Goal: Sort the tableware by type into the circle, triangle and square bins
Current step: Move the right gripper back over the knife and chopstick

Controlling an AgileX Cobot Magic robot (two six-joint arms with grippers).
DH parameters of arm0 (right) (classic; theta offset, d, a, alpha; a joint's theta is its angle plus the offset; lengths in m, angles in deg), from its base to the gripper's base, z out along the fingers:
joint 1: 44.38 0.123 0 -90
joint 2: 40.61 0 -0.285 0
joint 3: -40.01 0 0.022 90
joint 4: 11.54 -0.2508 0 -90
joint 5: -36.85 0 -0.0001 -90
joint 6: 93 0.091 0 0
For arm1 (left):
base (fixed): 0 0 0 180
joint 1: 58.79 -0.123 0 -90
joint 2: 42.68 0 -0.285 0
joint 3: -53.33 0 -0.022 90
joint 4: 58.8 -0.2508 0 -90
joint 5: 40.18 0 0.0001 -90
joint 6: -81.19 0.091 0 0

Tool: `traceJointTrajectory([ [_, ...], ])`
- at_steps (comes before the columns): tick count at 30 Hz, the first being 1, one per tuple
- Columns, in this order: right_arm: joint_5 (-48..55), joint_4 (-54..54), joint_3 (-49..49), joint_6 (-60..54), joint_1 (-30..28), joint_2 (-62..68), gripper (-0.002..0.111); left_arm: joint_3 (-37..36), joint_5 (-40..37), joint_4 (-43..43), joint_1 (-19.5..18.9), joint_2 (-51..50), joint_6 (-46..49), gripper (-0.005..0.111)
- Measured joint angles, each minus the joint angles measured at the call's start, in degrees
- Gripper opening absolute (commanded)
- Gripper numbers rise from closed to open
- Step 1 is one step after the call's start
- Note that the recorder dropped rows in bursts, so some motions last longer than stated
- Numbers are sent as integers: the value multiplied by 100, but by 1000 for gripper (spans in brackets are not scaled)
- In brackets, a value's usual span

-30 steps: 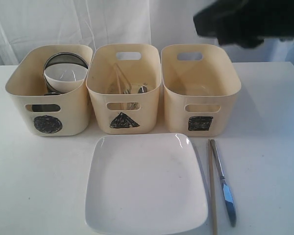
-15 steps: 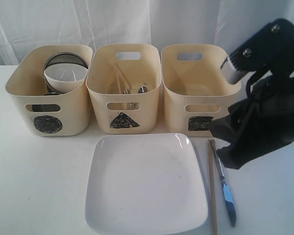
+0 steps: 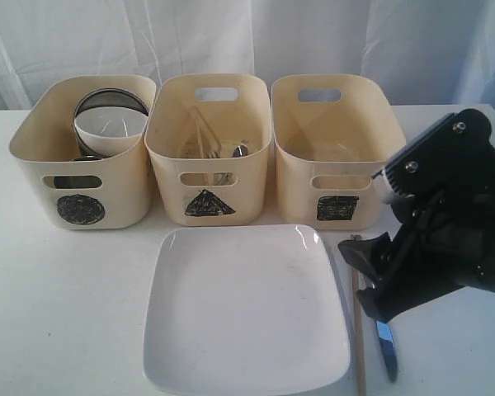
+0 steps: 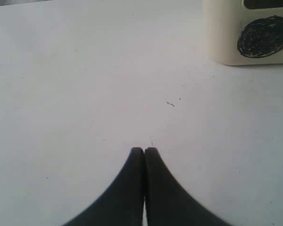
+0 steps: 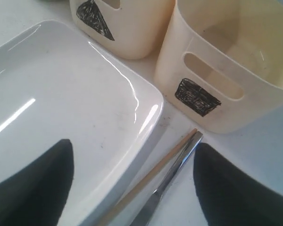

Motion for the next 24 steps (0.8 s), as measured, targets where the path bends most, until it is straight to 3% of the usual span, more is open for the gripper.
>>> traceJointTrajectory([
  [14,-315,58,212,401,0,623,67,0,0,0,0,0,0,0],
  [24,-655,278,217,1633,-353,1754,65,0,0,0,0,0,0,0],
])
